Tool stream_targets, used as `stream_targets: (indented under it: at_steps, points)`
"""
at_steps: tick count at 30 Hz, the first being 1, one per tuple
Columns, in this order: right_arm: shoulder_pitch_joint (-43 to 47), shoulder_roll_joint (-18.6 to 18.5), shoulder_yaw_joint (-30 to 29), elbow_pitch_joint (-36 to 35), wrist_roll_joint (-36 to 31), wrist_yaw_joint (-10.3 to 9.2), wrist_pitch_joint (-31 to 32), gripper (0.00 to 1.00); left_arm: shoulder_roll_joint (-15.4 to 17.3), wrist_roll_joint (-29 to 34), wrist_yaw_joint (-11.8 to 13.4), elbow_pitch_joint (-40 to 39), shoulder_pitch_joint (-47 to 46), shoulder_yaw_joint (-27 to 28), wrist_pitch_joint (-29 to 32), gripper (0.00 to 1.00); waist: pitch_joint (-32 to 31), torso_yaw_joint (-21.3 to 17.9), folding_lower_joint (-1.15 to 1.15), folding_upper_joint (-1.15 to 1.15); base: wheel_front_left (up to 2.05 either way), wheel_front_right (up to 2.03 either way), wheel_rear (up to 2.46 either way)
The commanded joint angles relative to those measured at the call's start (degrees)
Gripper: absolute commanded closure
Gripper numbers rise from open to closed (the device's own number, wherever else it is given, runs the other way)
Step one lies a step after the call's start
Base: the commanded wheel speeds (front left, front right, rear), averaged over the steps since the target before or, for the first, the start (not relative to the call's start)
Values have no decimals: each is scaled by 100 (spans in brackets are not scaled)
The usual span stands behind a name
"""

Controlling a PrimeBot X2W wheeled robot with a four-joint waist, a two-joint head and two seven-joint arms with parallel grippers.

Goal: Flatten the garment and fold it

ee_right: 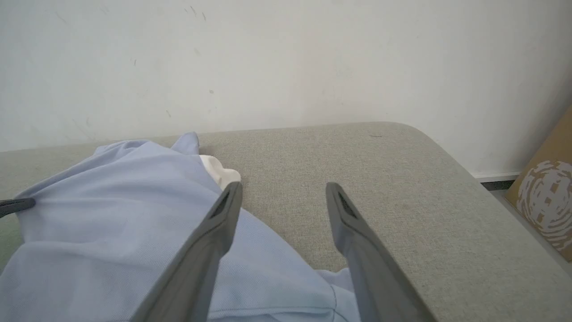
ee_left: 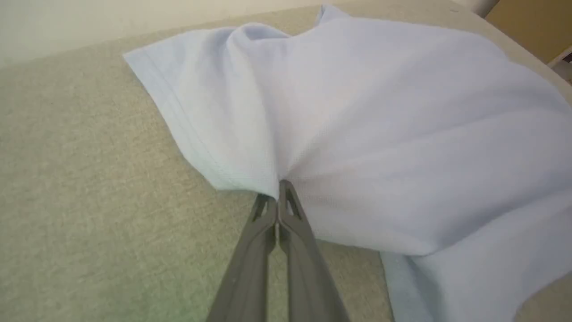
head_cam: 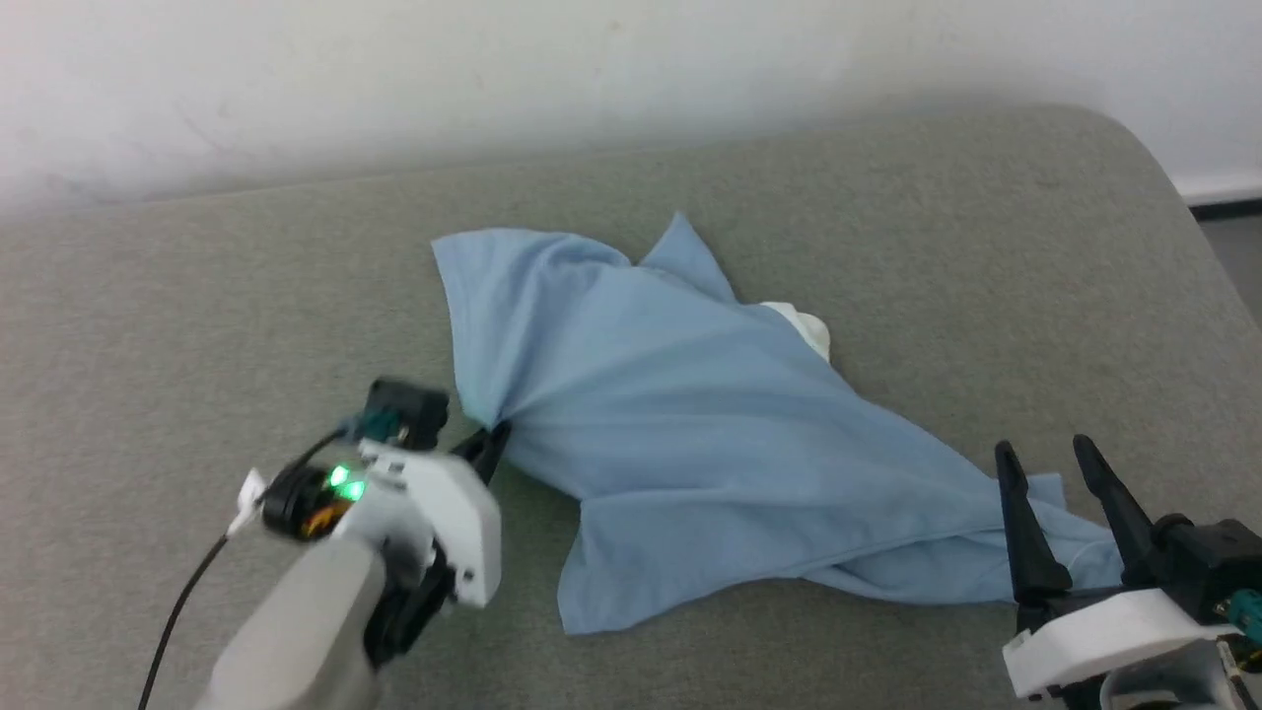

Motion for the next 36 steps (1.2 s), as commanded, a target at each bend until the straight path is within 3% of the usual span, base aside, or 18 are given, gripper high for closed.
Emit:
stream_targets:
  at_steps: [1,10,13,17,18,19,23,27,31,36]
  points:
    - [49,13,-17,-41,-48,-4,20,0,98,-43,117,-164,302,54,-26,100,-237,255,0,0,0,0,0]
    - [338,13,-198,-326,-140,-4,239,0,606,-725,1528,-2356,3125,564,478,100,-542,682,0,0,0,0,0]
    - [392,13,-223,-412,-192,-4,297,0,665,-932,1849,-2749,3752,616,749,100,-556,805,0,0,0,0,0]
    - [404,13,-266,-516,-239,-4,347,0,766,-1099,2006,-3072,4159,565,1105,100,-529,905,0,0,0,0,0]
    - [400,13,-269,-538,-243,-4,360,0,791,-1109,2019,-3129,4177,565,1146,58,-524,917,0,0,0,0,0]
    - [397,13,-270,-565,-246,-4,376,0,806,-1087,2031,-3188,4144,595,1108,0,-518,926,0,0,0,0,0]
    - [379,13,-242,-622,-260,-4,425,0,850,-875,1956,-3366,3744,731,765,0,-536,908,0,0,0,0,0]
    - [333,13,-153,-617,-336,-4,457,0,851,-637,1650,-3291,3078,802,306,0,-584,802,0,0,0,0,0]
    - [257,13,-112,-643,-361,-4,475,0,758,-501,1248,-2984,2340,723,24,0,-585,634,0,0,0,0,0]
    - [219,13,-100,-620,-343,-4,529,0,570,-382,635,-2119,1410,304,184,0,-478,386,0,0,0,0,0]
